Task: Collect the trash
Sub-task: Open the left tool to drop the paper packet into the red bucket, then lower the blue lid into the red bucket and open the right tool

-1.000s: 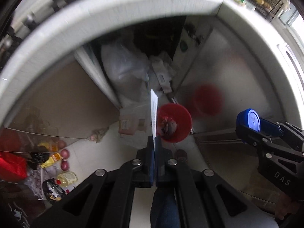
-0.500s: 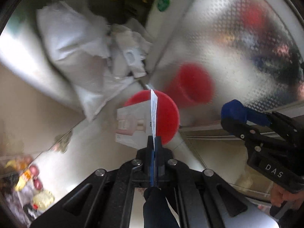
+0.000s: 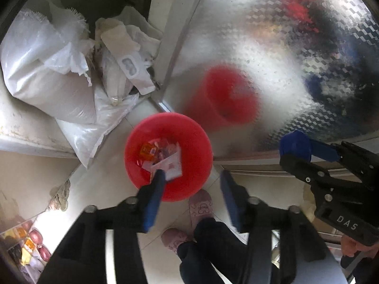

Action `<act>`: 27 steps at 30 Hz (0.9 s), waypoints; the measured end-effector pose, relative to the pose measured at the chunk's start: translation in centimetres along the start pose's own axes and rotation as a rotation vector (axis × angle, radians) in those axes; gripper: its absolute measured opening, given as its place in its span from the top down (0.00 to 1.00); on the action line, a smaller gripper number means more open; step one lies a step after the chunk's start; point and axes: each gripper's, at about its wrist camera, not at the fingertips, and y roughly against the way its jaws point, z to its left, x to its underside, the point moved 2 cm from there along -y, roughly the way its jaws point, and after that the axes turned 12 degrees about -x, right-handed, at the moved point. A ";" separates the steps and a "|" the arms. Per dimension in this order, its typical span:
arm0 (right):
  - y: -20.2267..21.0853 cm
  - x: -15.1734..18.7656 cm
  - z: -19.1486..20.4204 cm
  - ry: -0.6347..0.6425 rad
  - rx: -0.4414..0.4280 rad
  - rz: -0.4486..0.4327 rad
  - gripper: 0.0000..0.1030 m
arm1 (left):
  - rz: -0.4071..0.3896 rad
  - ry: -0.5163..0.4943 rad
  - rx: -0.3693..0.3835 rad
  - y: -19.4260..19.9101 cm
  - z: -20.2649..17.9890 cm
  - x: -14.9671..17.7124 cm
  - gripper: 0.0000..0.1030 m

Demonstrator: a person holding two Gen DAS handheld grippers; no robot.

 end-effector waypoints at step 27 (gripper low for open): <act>-7.6 -1.4 4.3 0.175 -0.129 0.087 0.58 | 0.003 0.216 -0.269 0.5 9.3 4.3 0.11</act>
